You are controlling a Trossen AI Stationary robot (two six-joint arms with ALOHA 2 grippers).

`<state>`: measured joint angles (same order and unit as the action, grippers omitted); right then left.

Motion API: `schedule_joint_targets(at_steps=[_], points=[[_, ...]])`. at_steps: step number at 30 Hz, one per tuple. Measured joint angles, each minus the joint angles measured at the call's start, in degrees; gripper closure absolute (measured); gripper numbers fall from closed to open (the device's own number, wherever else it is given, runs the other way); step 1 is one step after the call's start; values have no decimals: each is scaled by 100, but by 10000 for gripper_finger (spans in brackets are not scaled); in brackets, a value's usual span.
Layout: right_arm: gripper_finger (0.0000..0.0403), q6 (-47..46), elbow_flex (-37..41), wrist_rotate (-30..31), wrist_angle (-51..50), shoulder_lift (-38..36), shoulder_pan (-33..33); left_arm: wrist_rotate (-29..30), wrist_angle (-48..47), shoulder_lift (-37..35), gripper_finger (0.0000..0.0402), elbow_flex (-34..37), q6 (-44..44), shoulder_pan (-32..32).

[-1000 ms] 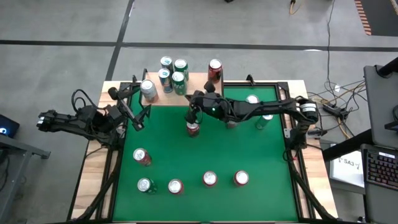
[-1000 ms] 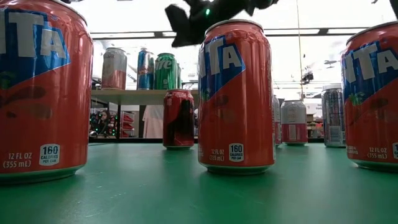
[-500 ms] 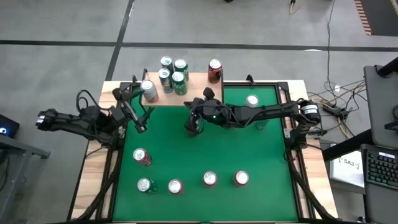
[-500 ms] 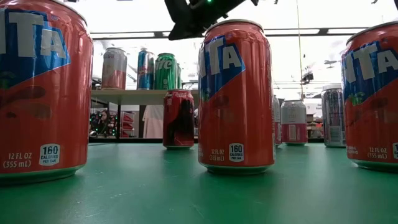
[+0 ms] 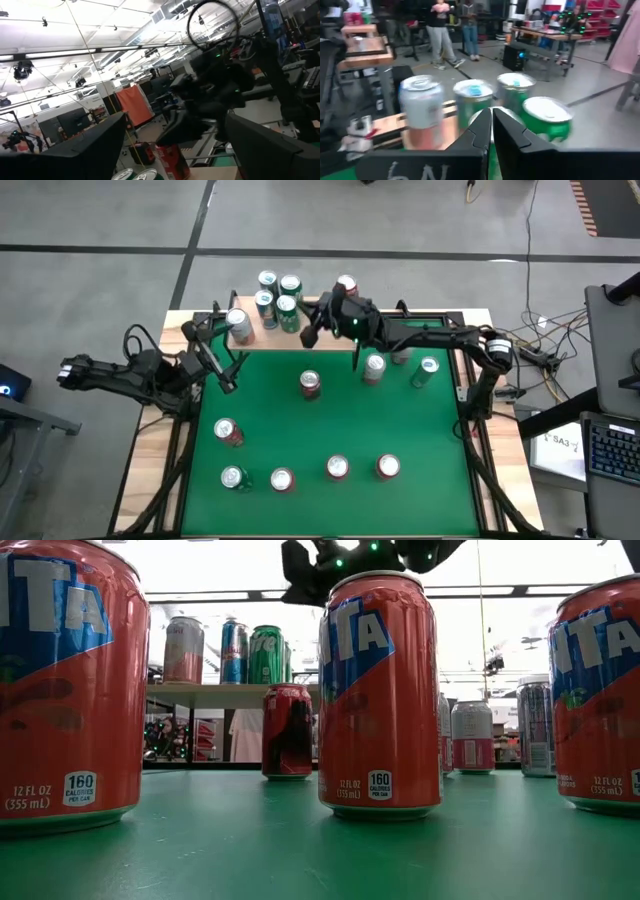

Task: Place canned beverage on shelf
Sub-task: Put the white and red can on the shelf

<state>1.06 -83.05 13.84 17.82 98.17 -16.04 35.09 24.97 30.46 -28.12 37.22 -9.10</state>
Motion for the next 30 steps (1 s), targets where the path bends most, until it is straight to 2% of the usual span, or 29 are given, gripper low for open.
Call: schedule_joint_targets(at_steps=[13, 25, 30], points=[[394, 98, -1, -481, 433, 113, -161, -1, 76, 7, 76, 0, 108, -2], [394, 503, 0, -486, 451, 144, -198, -7, 113, 31, 76, 0, 128, -1], [394, 560, -4, -488, 833, 368, -216, -7, 120, 33, 76, 0, 128, -2]])
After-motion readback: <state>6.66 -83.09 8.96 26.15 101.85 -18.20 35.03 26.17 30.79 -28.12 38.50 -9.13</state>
